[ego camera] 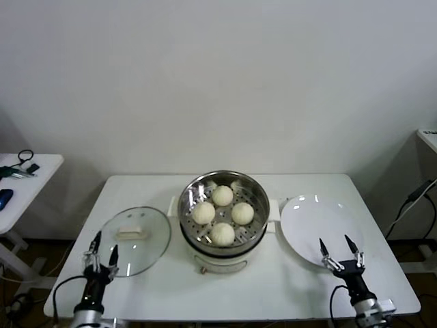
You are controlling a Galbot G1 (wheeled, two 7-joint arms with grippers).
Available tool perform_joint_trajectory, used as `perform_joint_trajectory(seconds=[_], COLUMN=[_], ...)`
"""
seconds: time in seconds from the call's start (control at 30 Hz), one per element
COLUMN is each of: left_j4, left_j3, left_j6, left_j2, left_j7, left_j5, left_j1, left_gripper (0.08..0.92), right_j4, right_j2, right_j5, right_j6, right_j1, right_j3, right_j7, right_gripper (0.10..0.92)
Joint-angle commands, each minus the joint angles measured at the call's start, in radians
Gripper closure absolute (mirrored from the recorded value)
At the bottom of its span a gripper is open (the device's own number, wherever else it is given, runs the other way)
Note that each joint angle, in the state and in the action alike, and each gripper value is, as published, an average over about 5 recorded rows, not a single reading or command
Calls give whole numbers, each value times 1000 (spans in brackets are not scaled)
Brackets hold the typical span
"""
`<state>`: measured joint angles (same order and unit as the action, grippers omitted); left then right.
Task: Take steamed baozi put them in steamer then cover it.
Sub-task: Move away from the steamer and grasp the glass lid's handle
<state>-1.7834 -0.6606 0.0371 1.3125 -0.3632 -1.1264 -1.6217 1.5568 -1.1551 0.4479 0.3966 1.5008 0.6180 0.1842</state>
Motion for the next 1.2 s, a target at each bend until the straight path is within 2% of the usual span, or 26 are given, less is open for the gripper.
perform_joint_trajectory(seconds=[0.03,0.33,0.8,1.2], left_j4=[141,240,357,451], left_j3=[16,46,96,110], left_j6=[-27,-31,-90,-139], left_j2=[5,7,7,9], left_j7=[-68,-67,7,25], left_j5=[-306,-324,-302,-339], left_j1=[67,158,328,399], left_gripper=[177,177,177,187], right_j4=[-24,-26,-22,-20], right_j2=[-59,-67,-94,-107], right_j5=[-32,-31,-36,-38], right_j6=[32,37,56,67], right_j1=[27,38,58,65], right_j3=[20,38,52,58], right_j7=[-15,-17,-18,-17], right_gripper=[203,203,203,203])
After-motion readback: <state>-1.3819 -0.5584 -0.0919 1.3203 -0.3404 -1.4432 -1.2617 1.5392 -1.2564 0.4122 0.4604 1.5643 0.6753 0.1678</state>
